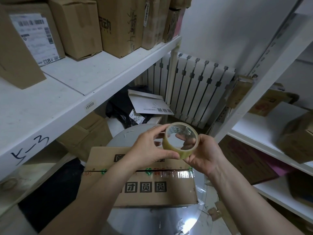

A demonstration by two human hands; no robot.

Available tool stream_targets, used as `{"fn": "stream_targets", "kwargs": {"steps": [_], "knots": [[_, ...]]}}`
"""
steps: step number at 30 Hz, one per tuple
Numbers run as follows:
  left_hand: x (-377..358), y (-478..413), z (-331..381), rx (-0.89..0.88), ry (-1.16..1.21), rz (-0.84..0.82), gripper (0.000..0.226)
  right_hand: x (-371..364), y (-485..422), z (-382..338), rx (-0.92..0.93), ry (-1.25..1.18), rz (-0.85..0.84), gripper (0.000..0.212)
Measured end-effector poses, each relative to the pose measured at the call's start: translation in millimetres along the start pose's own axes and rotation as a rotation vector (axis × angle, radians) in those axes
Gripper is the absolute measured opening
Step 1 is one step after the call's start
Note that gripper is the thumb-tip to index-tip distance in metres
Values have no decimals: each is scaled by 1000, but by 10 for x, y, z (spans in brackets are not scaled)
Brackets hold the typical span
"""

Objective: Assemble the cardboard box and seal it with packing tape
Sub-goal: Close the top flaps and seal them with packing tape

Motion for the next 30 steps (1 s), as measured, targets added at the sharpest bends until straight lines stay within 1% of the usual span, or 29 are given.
{"fn": "stream_targets", "kwargs": {"steps": [1, 3, 6, 7, 8, 9, 11, 12, 15, 18, 22, 24, 30], "knots": [[-16, 0, 36, -9, 7, -29, 85, 17, -21, 20, -4, 7, 25, 45], [-33, 4, 82, -22, -52, -94, 84, 45, -53, 52, -14, 63, 36, 43], [-60, 16, 124, -30, -144, -238, 89, 15, -48, 103, -77, 210, -33, 32], [-63, 26, 137, -34, -154, -242, 89, 3, -44, 110, -81, 217, -42, 31], [-61, 35, 158, -46, -166, -212, 88, 2, -55, 101, -62, 193, -28, 30], [-58, 42, 174, -63, -186, -146, 87, 3, -72, 79, -25, 142, 4, 28], [-50, 71, 183, -94, -255, 26, 89, 16, -115, 49, 48, 6, 77, 24], [-55, 90, 173, -108, -292, 92, 91, 25, -125, 45, 70, -51, 105, 28], [-127, 155, 94, -189, -403, 210, 92, 42, -131, 65, 118, -173, 149, 38], [-201, 210, 17, -372, -485, 391, 80, 30, -116, 117, 145, -296, 171, 38], [-294, 283, -16, -557, -495, 593, 61, -8, -115, 166, 173, -388, 157, 35], [-310, 326, -17, -602, -502, 653, 56, -18, -101, 172, 202, -364, 155, 32], [-270, 389, 17, -560, -425, 654, 51, -23, -55, 199, 204, -358, 136, 29]]}}
Point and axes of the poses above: each hand's wrist, its own y-axis away from the middle knuckle, its own x-axis out of the back of the hand, z = x × y, the point moved 3 cm from there along -y, towards the middle knuckle, and after that the axes turned 8 degrees about x, right-handed, at the moved point
